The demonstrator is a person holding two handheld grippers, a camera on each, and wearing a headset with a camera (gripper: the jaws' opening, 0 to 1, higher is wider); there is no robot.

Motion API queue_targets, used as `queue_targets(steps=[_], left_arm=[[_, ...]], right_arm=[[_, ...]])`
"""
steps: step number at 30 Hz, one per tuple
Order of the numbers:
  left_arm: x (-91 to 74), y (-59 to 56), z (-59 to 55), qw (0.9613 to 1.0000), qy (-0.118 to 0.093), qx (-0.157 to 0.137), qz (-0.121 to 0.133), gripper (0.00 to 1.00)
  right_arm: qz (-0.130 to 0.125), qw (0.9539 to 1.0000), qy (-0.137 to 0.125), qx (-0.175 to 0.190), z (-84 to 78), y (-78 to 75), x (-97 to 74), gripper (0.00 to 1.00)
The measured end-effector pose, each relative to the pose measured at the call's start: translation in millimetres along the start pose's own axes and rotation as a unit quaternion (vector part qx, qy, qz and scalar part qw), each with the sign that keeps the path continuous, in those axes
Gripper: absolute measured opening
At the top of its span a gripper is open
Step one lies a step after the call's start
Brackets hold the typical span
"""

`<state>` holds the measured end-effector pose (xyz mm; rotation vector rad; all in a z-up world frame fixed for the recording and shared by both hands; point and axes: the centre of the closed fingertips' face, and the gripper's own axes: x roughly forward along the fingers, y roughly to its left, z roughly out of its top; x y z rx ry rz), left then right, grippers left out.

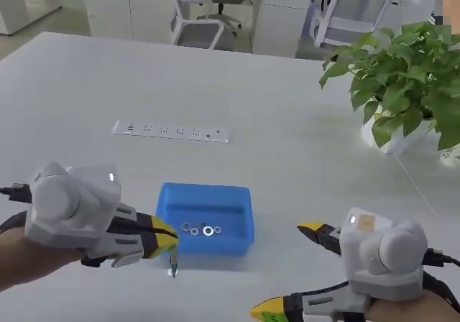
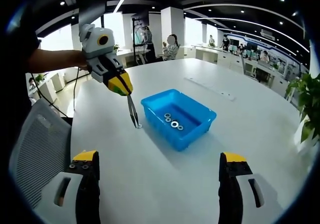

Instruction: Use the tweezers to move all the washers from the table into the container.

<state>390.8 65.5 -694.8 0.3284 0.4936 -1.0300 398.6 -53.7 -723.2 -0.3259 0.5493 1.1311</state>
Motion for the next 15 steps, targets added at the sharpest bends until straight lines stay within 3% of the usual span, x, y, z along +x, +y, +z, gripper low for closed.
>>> queue_targets(steps=[15], left_arm=[[1.6,-4.0,3.1,0.9999,0.002,0.011,-0.009,0.05]], right_arm=[[0.000,1.0000,0.004,-0.001,-3.9,-0.2,-0.4,1.00]])
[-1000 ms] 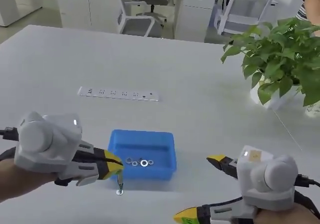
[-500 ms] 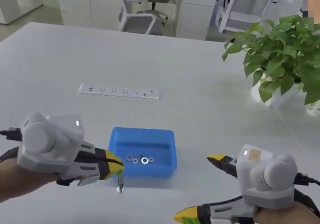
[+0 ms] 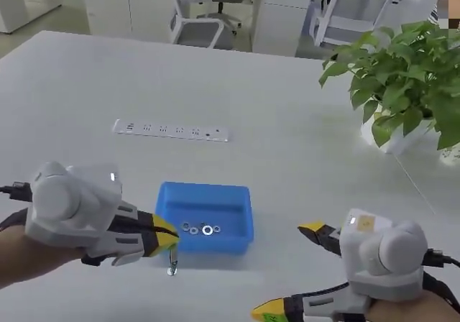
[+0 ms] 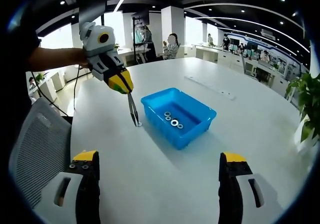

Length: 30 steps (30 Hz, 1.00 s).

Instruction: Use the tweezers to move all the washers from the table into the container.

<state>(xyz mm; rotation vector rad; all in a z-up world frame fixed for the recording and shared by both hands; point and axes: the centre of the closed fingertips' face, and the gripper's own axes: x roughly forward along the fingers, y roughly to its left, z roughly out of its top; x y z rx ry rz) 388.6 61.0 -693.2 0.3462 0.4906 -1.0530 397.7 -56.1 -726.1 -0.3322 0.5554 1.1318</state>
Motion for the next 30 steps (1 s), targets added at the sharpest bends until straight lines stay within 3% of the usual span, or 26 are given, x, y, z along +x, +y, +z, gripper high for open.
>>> queue_targets(steps=[2,16,24,30], left_arm=[[1.8,0.8,-3.2,0.9999,0.007,0.007,0.001,0.05],[2.5,0.4,-3.3,1.0000,0.002,0.002,-0.005,0.05],[2.2,-3.2,-3.5,0.9998,0.004,0.009,-0.020,0.05],[1.9,-2.7,-3.5,0.9996,0.010,0.012,-0.025,0.05]], right_arm=[[0.000,1.0000,0.000,0.000,-0.6,-0.4,0.1,1.00],[0.013,0.9998,0.002,-0.012,-0.5,6.3,4.0,0.96],[0.054,0.9973,0.000,-0.049,6.8,16.4,15.1,0.83],[0.089,0.9928,-0.005,-0.080,17.7,21.4,29.2,0.72]])
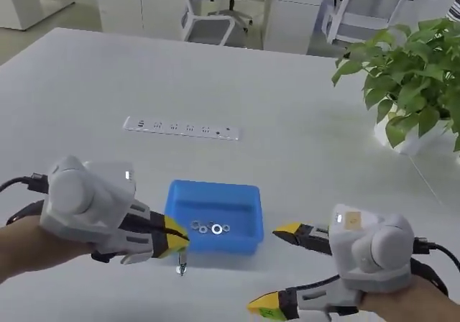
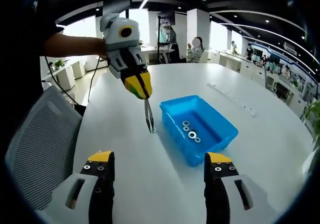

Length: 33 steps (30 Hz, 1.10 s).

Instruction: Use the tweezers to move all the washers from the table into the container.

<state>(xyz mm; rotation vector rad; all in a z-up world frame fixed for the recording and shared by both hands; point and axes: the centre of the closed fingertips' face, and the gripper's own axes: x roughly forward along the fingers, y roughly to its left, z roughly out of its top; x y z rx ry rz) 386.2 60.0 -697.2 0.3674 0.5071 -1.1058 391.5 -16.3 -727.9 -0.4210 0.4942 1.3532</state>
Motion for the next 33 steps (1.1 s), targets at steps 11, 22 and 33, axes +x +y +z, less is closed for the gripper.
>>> queue_targets(steps=[11,22,33], left_arm=[[-1.3,1.3,-2.0,0.9999,0.008,-0.002,-0.012,0.05],[0.5,4.9,-5.8,0.9994,0.015,0.005,-0.031,0.05],[-0.3,2.0,-5.3,0.9988,0.015,0.005,-0.046,0.05]], right_arm=[[0.057,0.9969,0.004,-0.053,12.0,6.5,30.8,0.59],[0.105,0.9871,0.018,-0.120,19.4,14.6,59.1,0.44],[0.136,0.9766,0.033,-0.163,21.8,20.7,86.0,0.30]])
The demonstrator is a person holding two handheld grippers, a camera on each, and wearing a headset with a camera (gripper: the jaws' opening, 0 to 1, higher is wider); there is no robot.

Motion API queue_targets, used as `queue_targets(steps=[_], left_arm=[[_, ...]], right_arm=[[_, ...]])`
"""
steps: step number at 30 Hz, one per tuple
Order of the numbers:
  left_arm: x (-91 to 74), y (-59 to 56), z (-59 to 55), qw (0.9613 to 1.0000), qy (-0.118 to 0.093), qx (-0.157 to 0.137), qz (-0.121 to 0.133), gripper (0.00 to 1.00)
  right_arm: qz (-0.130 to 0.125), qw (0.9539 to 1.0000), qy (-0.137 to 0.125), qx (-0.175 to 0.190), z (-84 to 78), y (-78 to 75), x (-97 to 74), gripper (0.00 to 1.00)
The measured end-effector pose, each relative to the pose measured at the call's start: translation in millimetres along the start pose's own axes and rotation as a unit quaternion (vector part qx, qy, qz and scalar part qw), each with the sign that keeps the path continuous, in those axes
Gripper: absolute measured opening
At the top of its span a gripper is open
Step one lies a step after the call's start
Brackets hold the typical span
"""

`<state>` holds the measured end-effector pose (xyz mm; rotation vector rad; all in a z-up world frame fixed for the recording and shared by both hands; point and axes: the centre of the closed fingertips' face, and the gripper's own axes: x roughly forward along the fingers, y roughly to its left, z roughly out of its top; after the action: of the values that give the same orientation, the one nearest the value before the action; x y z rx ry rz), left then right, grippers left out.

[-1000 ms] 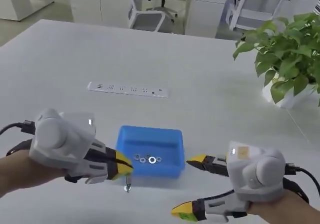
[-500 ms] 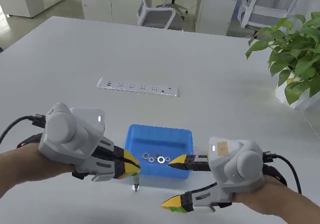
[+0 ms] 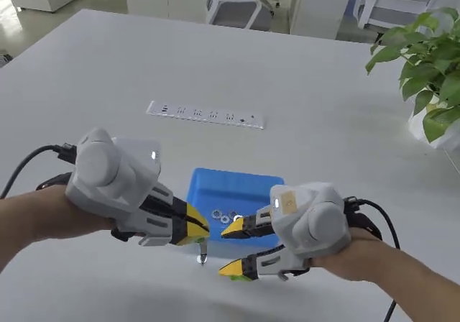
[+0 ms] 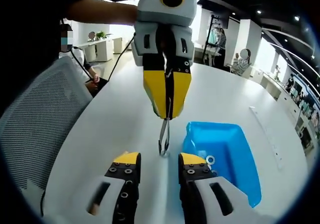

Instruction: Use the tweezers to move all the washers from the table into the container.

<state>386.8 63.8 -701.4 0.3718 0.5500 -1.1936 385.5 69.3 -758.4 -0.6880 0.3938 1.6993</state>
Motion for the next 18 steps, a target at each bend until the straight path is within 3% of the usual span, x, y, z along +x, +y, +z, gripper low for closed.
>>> queue_targets(steps=[8,18], left_arm=[[-0.2,0.1,1.1,1.0000,-0.002,-0.004,-0.002,0.05],[2.4,-1.7,3.1,1.0000,-0.005,-0.006,-0.006,0.05]], right_arm=[[0.016,0.9997,0.006,-0.014,2.7,-4.5,18.5,0.23],[0.028,0.9994,0.012,-0.018,2.9,-5.8,29.6,0.14]])
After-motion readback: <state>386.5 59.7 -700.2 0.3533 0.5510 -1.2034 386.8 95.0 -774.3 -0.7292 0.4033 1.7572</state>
